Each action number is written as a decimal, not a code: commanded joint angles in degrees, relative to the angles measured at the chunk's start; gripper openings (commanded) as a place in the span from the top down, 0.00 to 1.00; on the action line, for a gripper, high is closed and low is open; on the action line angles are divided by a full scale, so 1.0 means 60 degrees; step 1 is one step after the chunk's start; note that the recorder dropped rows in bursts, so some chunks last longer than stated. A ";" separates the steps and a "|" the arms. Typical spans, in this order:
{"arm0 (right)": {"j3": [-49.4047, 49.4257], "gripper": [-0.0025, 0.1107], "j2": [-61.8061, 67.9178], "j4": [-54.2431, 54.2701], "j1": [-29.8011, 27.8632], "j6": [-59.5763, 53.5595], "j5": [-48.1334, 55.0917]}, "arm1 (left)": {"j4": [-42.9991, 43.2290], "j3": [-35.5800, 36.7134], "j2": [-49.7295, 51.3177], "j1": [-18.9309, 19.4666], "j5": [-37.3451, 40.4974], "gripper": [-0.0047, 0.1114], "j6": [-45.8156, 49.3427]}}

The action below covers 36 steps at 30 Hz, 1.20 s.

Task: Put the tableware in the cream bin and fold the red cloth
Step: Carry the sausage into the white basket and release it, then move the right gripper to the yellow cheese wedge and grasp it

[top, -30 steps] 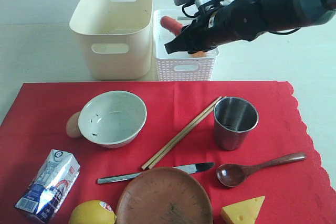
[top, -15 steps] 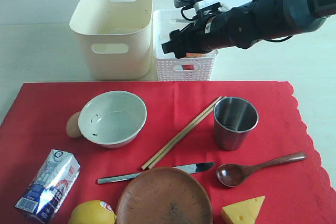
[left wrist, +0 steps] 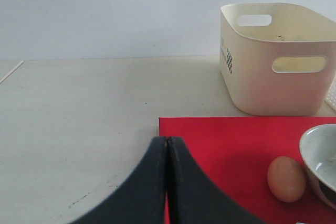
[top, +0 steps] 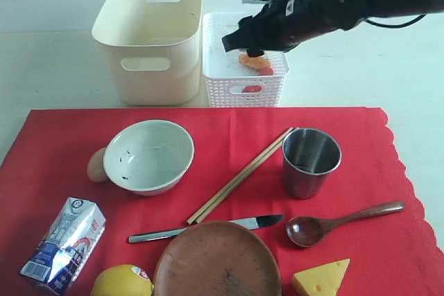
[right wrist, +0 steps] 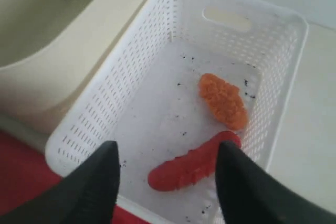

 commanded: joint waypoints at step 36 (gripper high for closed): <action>1.0285 0.98 -0.9351 0.0521 -0.0030 0.0988 -0.1848 | 0.0027 0.0025 -0.0055 -0.0051 -0.0051 0.96 0.0013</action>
